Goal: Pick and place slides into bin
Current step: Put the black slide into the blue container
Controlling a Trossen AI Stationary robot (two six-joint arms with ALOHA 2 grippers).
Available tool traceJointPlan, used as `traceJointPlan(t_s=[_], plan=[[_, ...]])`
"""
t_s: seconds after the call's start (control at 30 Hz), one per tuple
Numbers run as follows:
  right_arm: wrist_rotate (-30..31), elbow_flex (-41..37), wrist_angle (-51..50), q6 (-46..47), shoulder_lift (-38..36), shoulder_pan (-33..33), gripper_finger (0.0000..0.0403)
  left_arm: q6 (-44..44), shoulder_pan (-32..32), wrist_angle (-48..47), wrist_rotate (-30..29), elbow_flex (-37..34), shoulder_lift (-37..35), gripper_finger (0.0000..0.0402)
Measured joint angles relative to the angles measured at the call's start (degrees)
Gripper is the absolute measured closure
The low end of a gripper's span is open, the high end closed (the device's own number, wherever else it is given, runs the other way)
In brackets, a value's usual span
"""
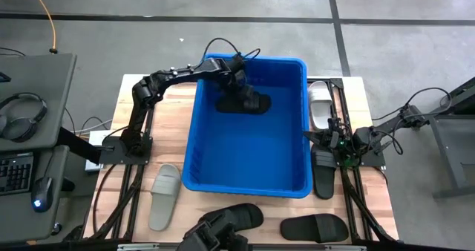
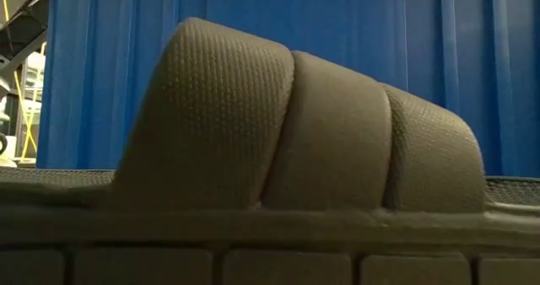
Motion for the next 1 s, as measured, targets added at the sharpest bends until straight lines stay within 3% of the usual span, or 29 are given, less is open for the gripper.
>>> traceJointPlan(t_s=[0.2, 0.37, 0.5, 0.67, 0.83, 1.0], plan=[[0.0, 0.0, 0.2, 1.9, 0.0, 0.0, 0.0402, 7.6, -0.1, -10.8, 4.7, 6.5, 0.0, 0.0128], [-1.0, -0.1, 1.4, 3.0, 0.0, 0.0, 0.0402, 7.8, -0.9, -14.4, 6.6, 12.6, 0.0, 0.0130], [-2.0, -0.1, 7.6, -3.1, 0.0, 0.0, 0.0402, 7.4, -1.6, -15.5, 7.0, 19.8, 0.0, 0.0128], [-3.3, -0.1, 18.4, -14.6, -0.1, 0.0, 0.0402, 8.2, -2.6, -15.0, 8.2, 33.6, -0.8, 0.0128], [-6.4, -0.1, 25.5, -24.5, -0.1, 0.0, 0.0402, 6.8, -3.7, -0.9, 7.7, 28.0, -11.0, 0.0128], [-4.9, 0.4, 28.6, -29.4, -0.1, 0.0, 0.0402, 9.7, -6.3, 3.3, 1.8, 27.4, -19.5, 0.0128]])
